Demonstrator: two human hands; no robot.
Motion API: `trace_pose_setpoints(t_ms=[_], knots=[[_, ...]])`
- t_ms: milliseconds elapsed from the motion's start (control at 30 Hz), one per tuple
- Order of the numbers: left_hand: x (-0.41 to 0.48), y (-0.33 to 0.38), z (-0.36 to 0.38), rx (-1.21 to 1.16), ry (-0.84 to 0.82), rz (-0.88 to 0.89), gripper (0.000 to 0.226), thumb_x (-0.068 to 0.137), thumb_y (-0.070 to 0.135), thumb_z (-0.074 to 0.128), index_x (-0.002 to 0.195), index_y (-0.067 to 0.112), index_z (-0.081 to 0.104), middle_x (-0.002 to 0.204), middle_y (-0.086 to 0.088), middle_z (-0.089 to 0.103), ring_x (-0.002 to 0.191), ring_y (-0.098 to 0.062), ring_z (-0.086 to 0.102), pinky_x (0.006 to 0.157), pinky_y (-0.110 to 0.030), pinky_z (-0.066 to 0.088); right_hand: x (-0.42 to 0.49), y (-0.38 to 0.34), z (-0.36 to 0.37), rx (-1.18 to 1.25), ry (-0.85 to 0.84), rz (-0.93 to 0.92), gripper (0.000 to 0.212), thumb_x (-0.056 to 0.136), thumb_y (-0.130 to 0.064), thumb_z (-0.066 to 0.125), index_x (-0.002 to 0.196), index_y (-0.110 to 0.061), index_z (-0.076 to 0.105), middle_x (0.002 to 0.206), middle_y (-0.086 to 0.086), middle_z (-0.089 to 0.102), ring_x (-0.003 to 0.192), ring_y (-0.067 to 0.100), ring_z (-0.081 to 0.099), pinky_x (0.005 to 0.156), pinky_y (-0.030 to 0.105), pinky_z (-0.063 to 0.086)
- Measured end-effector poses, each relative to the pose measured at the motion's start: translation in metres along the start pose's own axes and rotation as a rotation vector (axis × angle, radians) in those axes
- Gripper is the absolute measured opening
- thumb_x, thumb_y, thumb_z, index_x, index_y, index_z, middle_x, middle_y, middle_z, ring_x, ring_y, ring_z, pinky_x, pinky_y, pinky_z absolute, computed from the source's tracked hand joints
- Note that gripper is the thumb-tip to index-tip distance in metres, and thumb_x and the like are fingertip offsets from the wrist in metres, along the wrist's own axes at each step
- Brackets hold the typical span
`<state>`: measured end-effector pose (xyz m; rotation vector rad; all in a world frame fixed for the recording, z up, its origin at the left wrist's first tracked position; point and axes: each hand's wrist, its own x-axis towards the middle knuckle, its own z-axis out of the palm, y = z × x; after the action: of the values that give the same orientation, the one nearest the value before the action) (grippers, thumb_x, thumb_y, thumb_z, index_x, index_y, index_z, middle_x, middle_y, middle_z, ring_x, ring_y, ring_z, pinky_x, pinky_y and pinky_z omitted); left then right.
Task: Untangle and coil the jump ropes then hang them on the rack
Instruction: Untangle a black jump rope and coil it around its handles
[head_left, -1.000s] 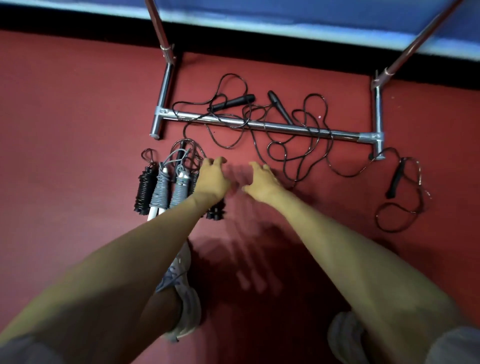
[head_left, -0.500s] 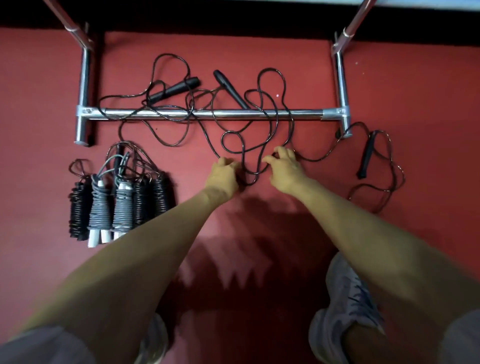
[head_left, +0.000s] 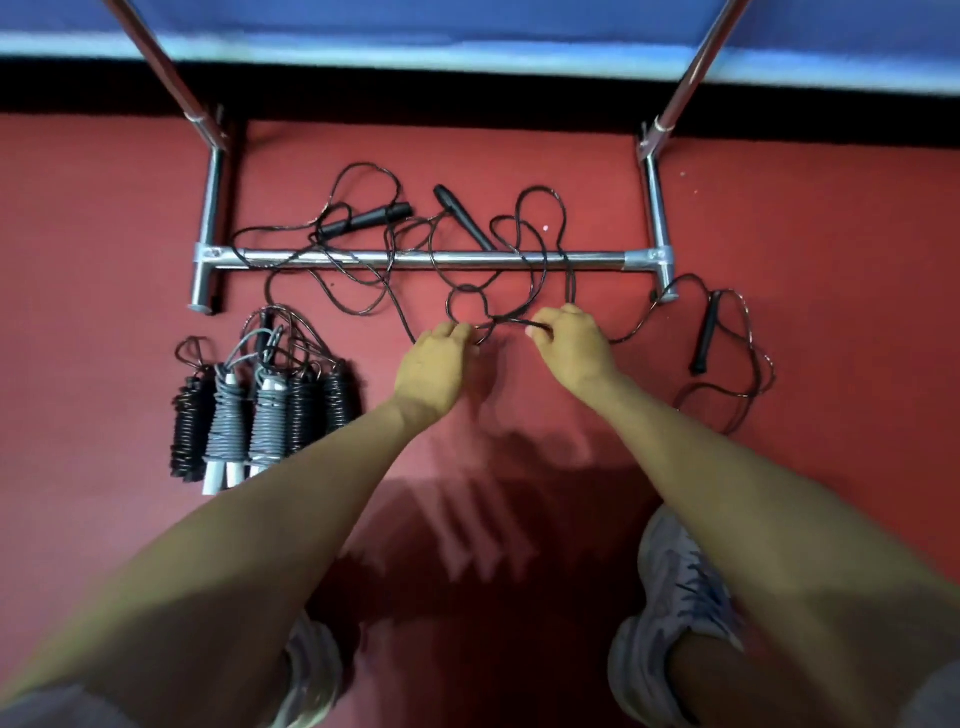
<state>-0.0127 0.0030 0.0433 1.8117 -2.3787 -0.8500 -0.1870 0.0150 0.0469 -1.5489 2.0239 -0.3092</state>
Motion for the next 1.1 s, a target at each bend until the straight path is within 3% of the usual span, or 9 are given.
trace_pose_setpoints(t_ms=[167,300,433,567,667,800,867,967,1100], knots=[[-0.024,0.029,-0.067,-0.154,0.088,-0.027,0.020,0.094,0.013,0.054,0.107,0.007,0.068,0.107,-0.014,0.060,0.101,-0.034,0.057,0.085,-0.035,0.042,-0.026,-0.049,-0.067,0.075,0.087,-0.067,0.020,0.096,-0.019,0.054,0.103,-0.006,0.068,0.099,0.020,0.066,0.094,0.035,0.061,0.077,0.035,0.043],[-0.051,0.052,-0.113,-0.181,0.034,-0.016,0.044,0.086,0.007,0.061,0.129,0.007,0.055,0.125,-0.016,0.058,0.112,-0.032,0.056,0.093,-0.031,0.040,-0.057,-0.091,-0.126,0.098,0.134,-0.166,0.018,0.096,-0.021,0.055,0.098,-0.007,0.066,0.091,0.019,0.066,0.082,0.030,0.056,0.071,0.034,0.038],[-0.079,0.080,-0.160,-0.358,0.190,-0.053,0.062,0.082,0.010,0.071,0.137,0.004,0.042,0.132,-0.018,0.049,0.121,-0.032,0.050,0.100,-0.032,0.037,-0.092,-0.123,-0.182,0.149,0.175,-0.283,0.014,0.095,-0.018,0.056,0.098,-0.011,0.068,0.083,0.003,0.063,0.080,0.023,0.056,0.074,0.032,0.044],[-0.110,0.105,-0.205,-0.368,0.189,0.108,0.063,0.082,0.013,0.074,0.139,0.011,0.047,0.134,-0.014,0.046,0.122,-0.027,0.048,0.103,-0.025,0.033,-0.128,-0.150,-0.229,0.191,0.197,-0.324,0.014,0.094,-0.023,0.058,0.093,-0.014,0.069,0.077,0.002,0.065,0.075,0.019,0.059,0.070,0.029,0.040],[-0.130,0.118,-0.224,-0.393,0.106,0.218,0.046,0.085,0.014,0.072,0.129,0.011,0.058,0.128,-0.002,0.057,0.118,-0.017,0.052,0.090,-0.015,0.034,-0.148,-0.164,-0.253,0.388,0.158,-0.336,0.010,0.094,-0.016,0.059,0.090,-0.009,0.066,0.075,0.006,0.067,0.062,0.016,0.061,0.072,0.031,0.051],[-0.141,0.117,-0.228,-0.524,0.059,0.262,0.048,0.088,0.014,0.068,0.132,0.021,0.052,0.130,0.002,0.057,0.122,-0.013,0.051,0.099,-0.025,0.040,-0.164,-0.177,-0.268,0.753,0.074,-0.393,0.014,0.097,-0.009,0.054,0.087,-0.008,0.064,0.073,0.005,0.064,0.057,0.009,0.060,0.061,0.019,0.053],[-0.142,0.119,-0.226,-0.576,0.071,0.266,0.048,0.090,0.012,0.065,0.134,0.018,0.046,0.126,0.000,0.057,0.112,-0.012,0.056,0.095,-0.030,0.048,-0.168,-0.182,-0.269,0.903,0.006,-0.401,0.016,0.099,-0.009,0.051,0.088,-0.009,0.064,0.075,0.006,0.064,0.056,0.007,0.060,0.061,0.017,0.053],[-0.136,0.127,-0.225,-0.652,0.223,0.187,0.038,0.089,0.011,0.066,0.117,0.007,0.041,0.099,-0.006,0.064,0.082,-0.016,0.061,0.083,-0.039,0.055,-0.165,-0.184,-0.265,0.962,-0.051,-0.402,0.017,0.100,-0.010,0.049,0.091,-0.010,0.063,0.078,0.006,0.064,0.059,0.007,0.061,0.062,0.017,0.052],[-0.130,0.123,-0.234,-0.676,0.337,0.110,0.068,0.082,0.015,0.076,0.127,0.004,0.026,0.078,-0.006,0.061,0.066,-0.019,0.063,0.070,-0.034,0.053,-0.155,-0.182,-0.260,0.917,-0.051,-0.381,0.018,0.101,-0.012,0.048,0.093,-0.009,0.063,0.078,0.006,0.064,0.059,0.008,0.058,0.061,0.017,0.051]])
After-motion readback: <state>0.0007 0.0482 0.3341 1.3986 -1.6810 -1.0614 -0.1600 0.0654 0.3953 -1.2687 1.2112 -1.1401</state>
